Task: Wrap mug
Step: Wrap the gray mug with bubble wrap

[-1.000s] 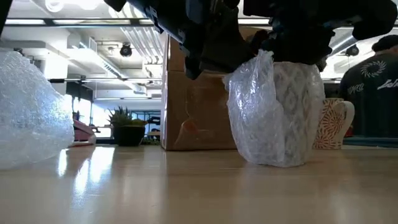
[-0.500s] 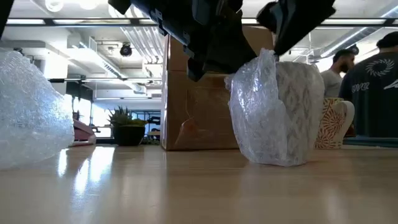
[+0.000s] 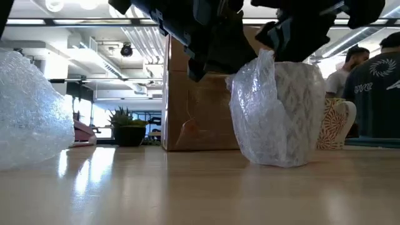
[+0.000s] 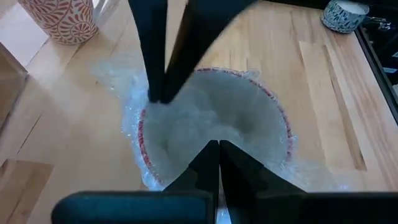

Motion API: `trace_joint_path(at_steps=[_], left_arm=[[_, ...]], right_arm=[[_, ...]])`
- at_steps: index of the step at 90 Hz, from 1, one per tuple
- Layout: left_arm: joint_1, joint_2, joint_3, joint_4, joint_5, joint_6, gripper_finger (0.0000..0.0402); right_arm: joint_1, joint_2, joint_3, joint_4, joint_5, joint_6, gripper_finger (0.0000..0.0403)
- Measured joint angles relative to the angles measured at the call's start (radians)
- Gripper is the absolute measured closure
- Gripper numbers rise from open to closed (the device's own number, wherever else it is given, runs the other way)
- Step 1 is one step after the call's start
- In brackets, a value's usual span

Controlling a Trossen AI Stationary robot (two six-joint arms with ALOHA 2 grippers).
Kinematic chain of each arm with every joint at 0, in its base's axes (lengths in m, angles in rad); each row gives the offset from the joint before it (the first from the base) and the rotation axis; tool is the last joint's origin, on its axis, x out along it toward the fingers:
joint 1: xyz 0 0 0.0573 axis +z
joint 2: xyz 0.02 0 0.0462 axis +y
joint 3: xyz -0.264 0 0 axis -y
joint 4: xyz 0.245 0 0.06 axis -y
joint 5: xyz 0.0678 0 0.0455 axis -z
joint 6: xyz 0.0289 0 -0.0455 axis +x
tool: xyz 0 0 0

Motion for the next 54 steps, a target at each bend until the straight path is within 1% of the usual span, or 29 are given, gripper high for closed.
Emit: trace_joint_path(at_steps=[14,27,41,54], left_arm=[[-0.001,0.0,0.0,0.0,0.0,0.0,0.0402],[-0.001,-0.004,-0.001,0.0,0.0,0.001,0.0402],[-0.001,-0.008,-0.002,0.003,0.001,0.001,0.0402],[-0.001,-0.029,-0.005,-0.008,0.001,0.001,0.0402]], right_arm=[[0.001,0.048,0.001,0.009,-0.006,-0.002,0.0403],[0.007,0.052,0.0,0.016,-0.01,-0.007,0.0403],[0.006,0.063,-0.005,0.051,-0.051,-0.012,0.0403],[0.006,0.079,-0.008,0.059,-0.056,-0.015,0.0403]])
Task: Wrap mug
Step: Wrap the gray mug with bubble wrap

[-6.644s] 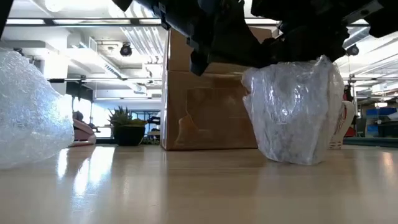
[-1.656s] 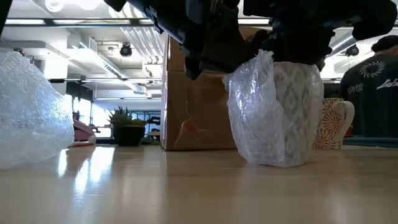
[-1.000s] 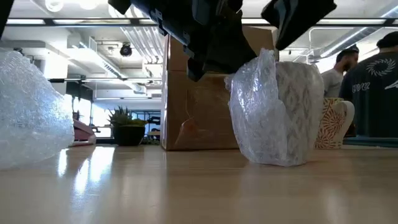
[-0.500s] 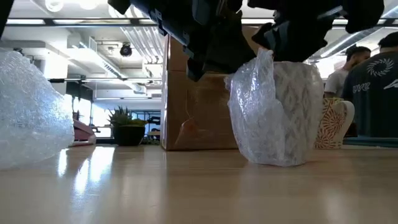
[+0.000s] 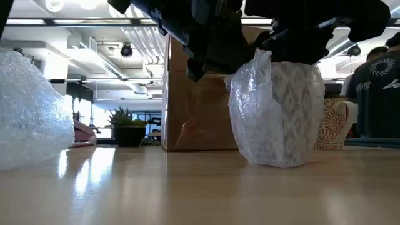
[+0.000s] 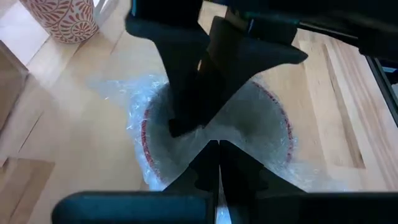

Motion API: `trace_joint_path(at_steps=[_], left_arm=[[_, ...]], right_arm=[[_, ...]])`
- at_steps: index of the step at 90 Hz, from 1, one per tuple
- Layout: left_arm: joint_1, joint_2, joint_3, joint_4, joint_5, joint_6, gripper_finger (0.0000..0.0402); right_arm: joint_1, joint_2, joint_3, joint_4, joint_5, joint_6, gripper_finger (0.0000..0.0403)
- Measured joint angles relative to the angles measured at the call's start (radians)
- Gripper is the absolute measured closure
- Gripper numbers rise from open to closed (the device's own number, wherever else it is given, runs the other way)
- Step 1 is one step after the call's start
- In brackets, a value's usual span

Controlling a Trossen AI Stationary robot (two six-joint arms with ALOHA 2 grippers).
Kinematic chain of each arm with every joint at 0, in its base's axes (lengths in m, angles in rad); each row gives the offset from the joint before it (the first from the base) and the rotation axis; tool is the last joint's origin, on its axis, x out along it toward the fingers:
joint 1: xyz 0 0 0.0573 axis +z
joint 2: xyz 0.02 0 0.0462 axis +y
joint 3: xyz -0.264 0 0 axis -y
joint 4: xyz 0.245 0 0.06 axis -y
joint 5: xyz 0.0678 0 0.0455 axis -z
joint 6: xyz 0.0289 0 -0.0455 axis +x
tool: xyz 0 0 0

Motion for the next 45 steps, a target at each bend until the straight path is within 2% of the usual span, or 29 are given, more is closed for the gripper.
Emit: trace_joint_path(at_steps=[22,36,45], left_arm=[[-0.004,-0.097,0.0,-0.058,-0.001,0.0,0.0402],[-0.031,-0.178,0.003,-0.212,0.004,-0.071,0.0402],[-0.059,-0.178,0.003,-0.336,0.034,-0.128,0.0402]], right_arm=[[0.0,0.001,0.008,0.0,-0.004,0.0,0.0403],[0.0,0.001,0.008,0.001,-0.005,0.0,0.0403],[0.0,0.001,0.008,0.001,-0.005,0.0,0.0403]])
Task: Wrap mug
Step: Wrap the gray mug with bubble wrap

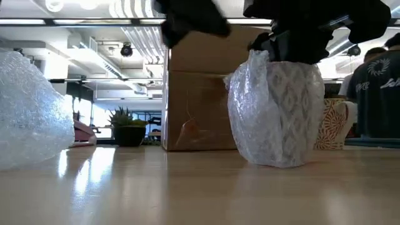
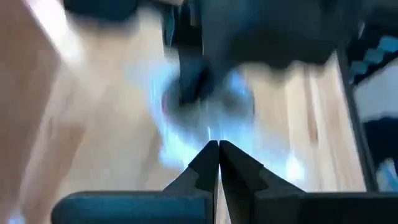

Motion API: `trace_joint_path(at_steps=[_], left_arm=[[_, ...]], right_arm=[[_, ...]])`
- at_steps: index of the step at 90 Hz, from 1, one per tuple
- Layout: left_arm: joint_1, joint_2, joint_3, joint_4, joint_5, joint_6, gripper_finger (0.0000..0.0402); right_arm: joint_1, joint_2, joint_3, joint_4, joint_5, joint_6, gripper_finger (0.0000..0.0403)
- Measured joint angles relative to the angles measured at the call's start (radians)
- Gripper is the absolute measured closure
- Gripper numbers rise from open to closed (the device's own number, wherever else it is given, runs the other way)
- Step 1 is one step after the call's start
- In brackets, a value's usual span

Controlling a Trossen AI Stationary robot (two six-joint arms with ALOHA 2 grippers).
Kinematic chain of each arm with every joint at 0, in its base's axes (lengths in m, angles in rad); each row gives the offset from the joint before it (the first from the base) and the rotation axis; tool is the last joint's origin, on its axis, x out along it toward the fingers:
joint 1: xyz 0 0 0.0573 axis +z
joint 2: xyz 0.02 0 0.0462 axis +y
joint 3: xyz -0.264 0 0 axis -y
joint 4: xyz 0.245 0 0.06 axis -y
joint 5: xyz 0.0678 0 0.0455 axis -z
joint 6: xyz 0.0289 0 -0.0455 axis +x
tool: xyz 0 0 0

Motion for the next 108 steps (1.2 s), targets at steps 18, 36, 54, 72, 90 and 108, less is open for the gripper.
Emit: trace_joint_path(at_steps=[18,36,54,72,90,108], left_arm=[[-0.037,0.112,-0.007,0.04,0.066,-0.036,0.0402],[-0.026,0.156,0.002,0.233,0.034,0.021,0.0402],[-0.013,0.136,0.002,0.27,0.002,0.054,0.0402],[0.015,0.171,0.002,0.317,-0.006,0.059,0.0402],[0.028,0.203,0.005,0.366,-0.004,0.084,0.0402],[0.032,0.202,0.004,0.356,-0.018,0.081,0.0402]], right_arm=[[0.0,0.0,0.0,0.001,0.0,-0.004,0.0403],[0.0,0.0,0.0,0.001,0.0,-0.012,0.0403],[0.0,0.0,0.0,0.001,0.0,-0.012,0.0403],[0.0,0.001,-0.002,0.016,0.0,-0.012,0.0403],[0.0,0.001,0.0,0.016,0.0,-0.012,0.0403],[0.0,-0.025,0.084,-0.146,-0.019,-0.03,0.0403]])
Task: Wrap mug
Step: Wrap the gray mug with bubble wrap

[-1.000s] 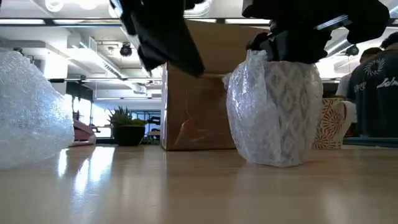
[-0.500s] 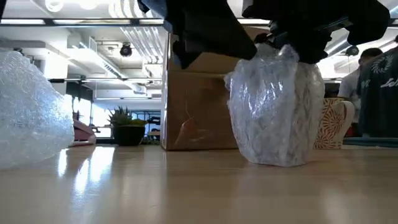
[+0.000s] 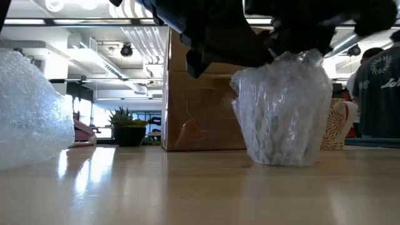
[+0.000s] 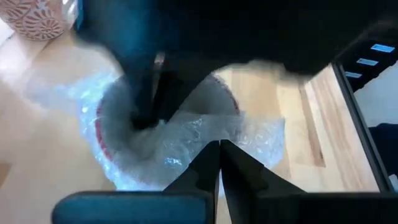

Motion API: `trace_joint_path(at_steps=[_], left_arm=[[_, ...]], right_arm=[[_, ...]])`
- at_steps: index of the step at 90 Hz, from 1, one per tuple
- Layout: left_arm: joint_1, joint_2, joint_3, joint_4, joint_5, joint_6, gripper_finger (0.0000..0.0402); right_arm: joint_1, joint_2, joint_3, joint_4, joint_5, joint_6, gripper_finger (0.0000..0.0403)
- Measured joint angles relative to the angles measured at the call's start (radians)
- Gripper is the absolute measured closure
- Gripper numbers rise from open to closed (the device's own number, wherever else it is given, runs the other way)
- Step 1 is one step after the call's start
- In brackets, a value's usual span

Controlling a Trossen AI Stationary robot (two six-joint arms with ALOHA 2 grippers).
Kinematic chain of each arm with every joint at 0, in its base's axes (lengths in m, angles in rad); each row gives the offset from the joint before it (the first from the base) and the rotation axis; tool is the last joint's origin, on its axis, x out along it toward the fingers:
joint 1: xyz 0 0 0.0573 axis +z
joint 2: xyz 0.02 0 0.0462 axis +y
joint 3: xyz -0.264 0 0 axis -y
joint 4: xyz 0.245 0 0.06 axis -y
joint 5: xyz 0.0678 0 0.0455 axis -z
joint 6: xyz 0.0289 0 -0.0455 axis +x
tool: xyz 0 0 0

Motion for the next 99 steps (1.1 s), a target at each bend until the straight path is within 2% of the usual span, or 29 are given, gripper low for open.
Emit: trace_joint_path(at_steps=[13,32,64,99], left_arm=[[0.001,-0.001,-0.001,0.001,-0.01,-0.001,0.0402],[0.001,-0.001,-0.002,0.001,-0.009,-0.001,0.0402],[0.002,-0.024,-0.006,-0.01,0.009,-0.007,0.0402],[-0.006,-0.077,-0.002,-0.07,0.026,-0.009,0.0402]], right_arm=[[0.005,-0.051,0.045,-0.04,-0.001,-0.015,0.0403],[0.009,-0.073,0.024,0.06,0.0,-0.021,0.0403],[0.001,0.052,-0.071,0.166,-0.006,-0.001,0.0403],[-0.011,0.071,-0.114,0.25,-0.03,0.011,0.0403]])
